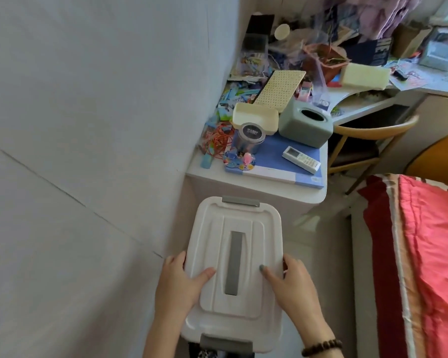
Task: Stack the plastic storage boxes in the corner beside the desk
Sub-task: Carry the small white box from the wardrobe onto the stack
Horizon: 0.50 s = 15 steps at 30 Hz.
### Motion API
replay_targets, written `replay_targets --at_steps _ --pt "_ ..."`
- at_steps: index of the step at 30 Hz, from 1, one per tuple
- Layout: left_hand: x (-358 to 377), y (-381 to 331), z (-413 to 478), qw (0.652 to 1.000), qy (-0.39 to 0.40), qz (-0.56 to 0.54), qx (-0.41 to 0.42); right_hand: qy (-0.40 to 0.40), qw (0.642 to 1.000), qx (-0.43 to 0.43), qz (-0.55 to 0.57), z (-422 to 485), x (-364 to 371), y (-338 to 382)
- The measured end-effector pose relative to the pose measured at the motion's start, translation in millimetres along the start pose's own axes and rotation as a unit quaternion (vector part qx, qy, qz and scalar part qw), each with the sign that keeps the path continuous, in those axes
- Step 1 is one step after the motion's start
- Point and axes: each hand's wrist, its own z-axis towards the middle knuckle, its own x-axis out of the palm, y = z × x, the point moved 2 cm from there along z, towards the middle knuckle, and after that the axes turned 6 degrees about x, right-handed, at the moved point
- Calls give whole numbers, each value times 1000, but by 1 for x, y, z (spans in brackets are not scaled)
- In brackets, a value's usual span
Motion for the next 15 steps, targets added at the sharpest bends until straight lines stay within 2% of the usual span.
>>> replay_targets --at_steps 15 --pt "97 111 127 998 50 38 -21 4 999 30 -20 140 119 -33"
